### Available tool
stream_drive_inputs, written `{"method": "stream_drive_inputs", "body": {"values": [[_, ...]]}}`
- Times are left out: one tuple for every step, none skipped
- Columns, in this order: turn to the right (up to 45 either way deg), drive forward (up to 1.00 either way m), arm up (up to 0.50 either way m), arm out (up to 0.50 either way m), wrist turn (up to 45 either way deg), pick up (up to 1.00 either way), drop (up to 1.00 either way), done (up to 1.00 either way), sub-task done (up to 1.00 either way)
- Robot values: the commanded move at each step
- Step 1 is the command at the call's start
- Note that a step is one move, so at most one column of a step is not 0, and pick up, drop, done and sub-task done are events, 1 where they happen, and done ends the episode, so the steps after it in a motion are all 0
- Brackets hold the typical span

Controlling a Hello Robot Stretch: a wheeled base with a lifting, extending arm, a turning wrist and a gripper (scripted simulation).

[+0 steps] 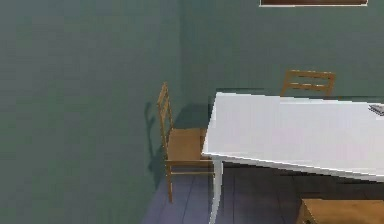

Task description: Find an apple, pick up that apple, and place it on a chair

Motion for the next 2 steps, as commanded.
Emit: {"method": "stream_drive_inputs", "body": {"values": [[0.0,0.15,0.0,0.0,0.0,0.0,0.0,0.0,0.0],[-6.0,0.0,0.0,0.0,0.0,0.0,0.0,0.0,0.0]]}}
